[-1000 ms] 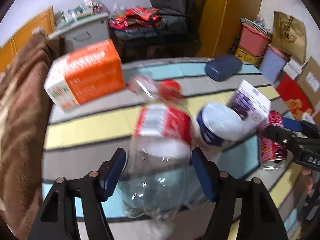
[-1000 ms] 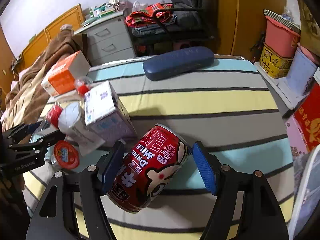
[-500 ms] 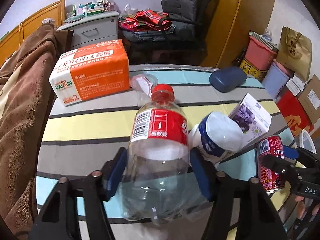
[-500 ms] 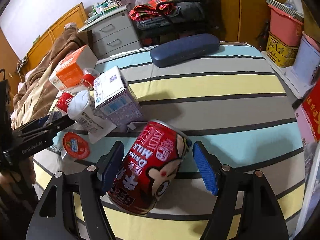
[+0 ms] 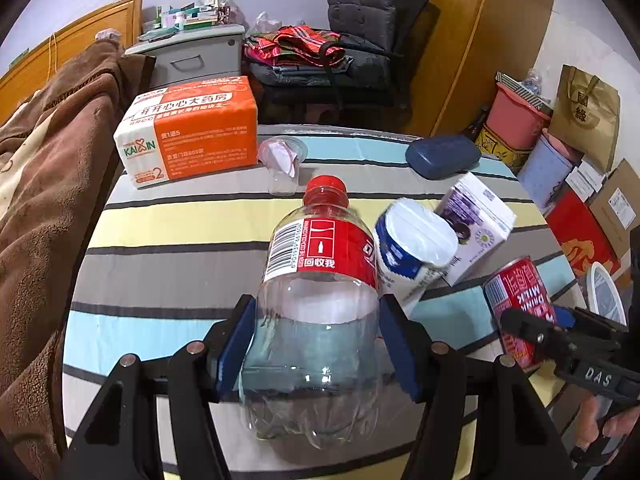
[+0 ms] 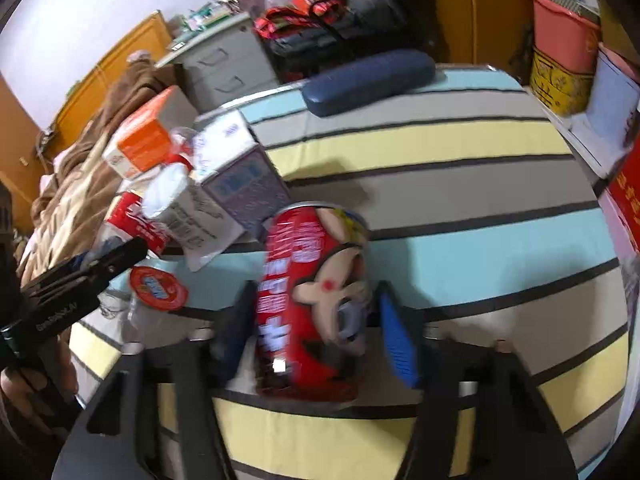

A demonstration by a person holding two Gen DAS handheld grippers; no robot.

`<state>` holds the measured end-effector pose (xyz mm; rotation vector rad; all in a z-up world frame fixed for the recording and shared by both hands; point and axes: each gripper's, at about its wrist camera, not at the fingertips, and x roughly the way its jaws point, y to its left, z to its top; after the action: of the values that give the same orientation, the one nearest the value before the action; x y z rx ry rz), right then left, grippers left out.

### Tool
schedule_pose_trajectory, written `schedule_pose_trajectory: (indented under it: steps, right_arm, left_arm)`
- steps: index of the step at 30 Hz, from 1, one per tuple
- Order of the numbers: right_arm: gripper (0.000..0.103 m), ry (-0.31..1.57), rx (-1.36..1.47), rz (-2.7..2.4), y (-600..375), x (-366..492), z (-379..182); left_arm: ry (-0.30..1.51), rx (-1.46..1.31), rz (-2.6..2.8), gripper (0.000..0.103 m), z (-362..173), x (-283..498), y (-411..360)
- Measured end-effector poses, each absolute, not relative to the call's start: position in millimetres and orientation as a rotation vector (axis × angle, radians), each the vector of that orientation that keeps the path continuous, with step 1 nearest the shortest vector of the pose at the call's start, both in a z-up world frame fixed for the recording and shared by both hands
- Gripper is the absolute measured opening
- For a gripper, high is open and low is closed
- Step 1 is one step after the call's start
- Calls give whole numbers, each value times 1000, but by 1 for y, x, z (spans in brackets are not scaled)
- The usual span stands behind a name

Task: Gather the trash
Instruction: 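Grasp the clear red-capped bottle with the left gripper while the right grasps the red milk can, then carry the bottle and can over the wastebasket and open both grippers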

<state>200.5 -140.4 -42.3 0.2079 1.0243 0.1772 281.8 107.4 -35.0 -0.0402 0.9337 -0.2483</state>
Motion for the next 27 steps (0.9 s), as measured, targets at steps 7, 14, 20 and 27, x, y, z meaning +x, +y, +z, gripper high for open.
schedule_pose_trajectory:
  steps: [7,14,20,27]
  right_arm:
    - [55,996,179,169,-147,192,-42]
    - [55,943,170,165,-156,180,-33]
    - [55,950,194,156,-161,179,-36]
    - [55,939,189,163,-163,175,-33]
  left_arm:
    - [927,-58,-239,65,-33,264,106]
    - [923,-45,-215,65,-35,248,105]
    - [963,-56,-212,69,-44,262,102]
    - [970,-43,-175,65,-49,269,99]
